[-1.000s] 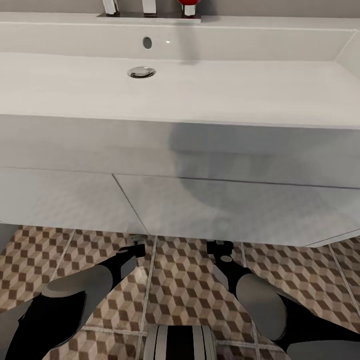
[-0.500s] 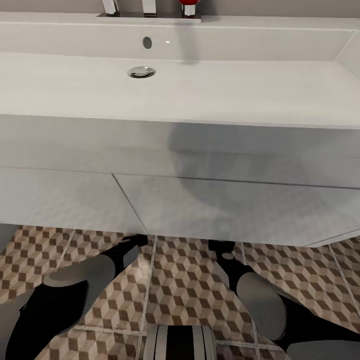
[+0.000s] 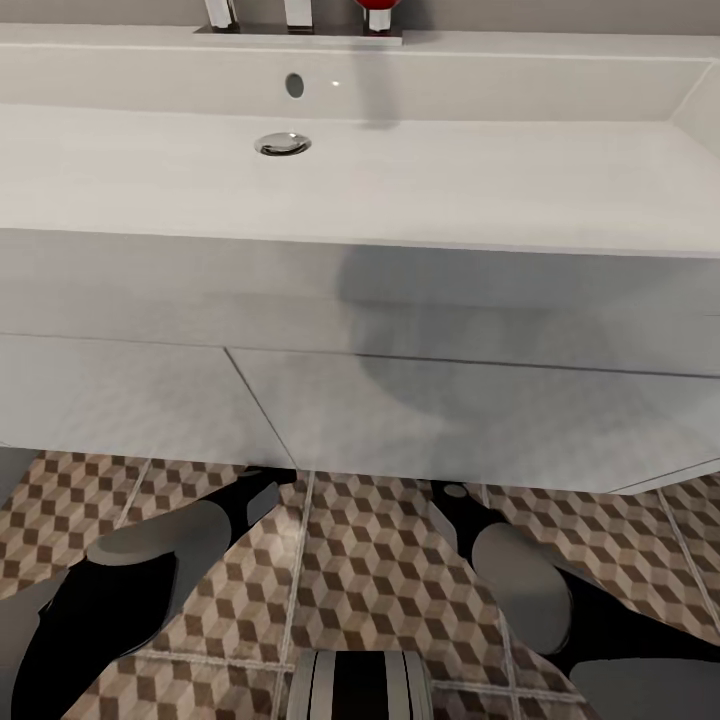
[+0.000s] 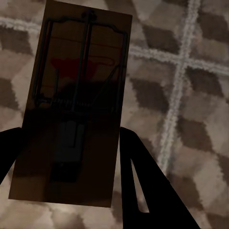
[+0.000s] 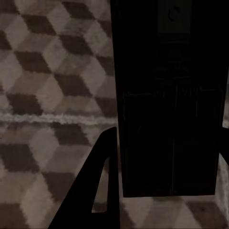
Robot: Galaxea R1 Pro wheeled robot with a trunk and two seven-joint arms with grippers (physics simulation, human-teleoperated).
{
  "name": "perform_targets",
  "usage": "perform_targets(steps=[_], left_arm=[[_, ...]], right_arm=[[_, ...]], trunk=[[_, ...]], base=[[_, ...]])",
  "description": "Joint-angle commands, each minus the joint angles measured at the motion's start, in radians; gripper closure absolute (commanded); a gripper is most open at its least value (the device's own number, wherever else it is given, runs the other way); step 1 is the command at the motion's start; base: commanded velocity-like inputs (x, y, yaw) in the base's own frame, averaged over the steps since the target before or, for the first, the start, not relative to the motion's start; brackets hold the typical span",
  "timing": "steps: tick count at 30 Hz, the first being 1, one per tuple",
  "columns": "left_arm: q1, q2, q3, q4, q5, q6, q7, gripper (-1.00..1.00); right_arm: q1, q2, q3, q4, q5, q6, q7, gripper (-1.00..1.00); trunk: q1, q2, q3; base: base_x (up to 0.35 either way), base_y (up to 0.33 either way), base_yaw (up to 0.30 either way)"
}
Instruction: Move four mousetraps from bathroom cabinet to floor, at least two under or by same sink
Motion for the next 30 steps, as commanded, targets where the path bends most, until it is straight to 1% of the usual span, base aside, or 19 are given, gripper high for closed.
perform_targets(steps=[1, 4, 6, 13, 14, 30], left_arm=[[-0.056, 0.000, -0.001, -0.002, 0.008, -0.001, 0.006, 1.00], [-0.067, 0.000, 0.000, -0.002, 0.009, 0.003, 0.006, 1.00], [-0.070, 0.002, 0.000, -0.002, 0.009, 0.005, 0.006, 1.00], [-0.071, 0.002, 0.001, -0.002, 0.009, 0.005, 0.006, 1.00], [0.004, 0.000, 0.000, -0.006, 0.011, -0.002, 0.004, 1.00], [0.011, 0.000, 0.000, -0.007, 0.011, -0.005, 0.004, 1.00]], right_arm=[[-0.042, 0.000, -0.003, 0.001, 0.010, 0.006, -0.002, 1.00], [-0.055, 0.000, -0.003, -0.001, 0.010, 0.046, -0.004, 1.00], [-0.057, 0.000, -0.003, -0.002, 0.010, 0.058, -0.002, 1.00], [-0.059, 0.000, -0.003, -0.003, 0.009, 0.065, -0.002, 1.00], [-0.006, 0.000, -0.008, 0.001, 0.005, 0.056, 0.000, 1.00], [-0.008, 0.000, -0.006, 0.000, 0.005, 0.054, 0.004, 1.00]], trunk=[[0.000, 0.000, 0.000], [0.000, 0.000, 0.000], [0.000, 0.000, 0.000], [0.000, 0.000, 0.000], [0.000, 0.000, -0.001], [0.000, 0.000, -0.001]], base=[[0.000, 0.000, 0.000], [0.000, 0.000, 0.000], [0.000, 0.000, 0.000], [0.000, 0.000, 0.000], [0.000, 0.000, 0.000], [0.000, 0.000, 0.000]])
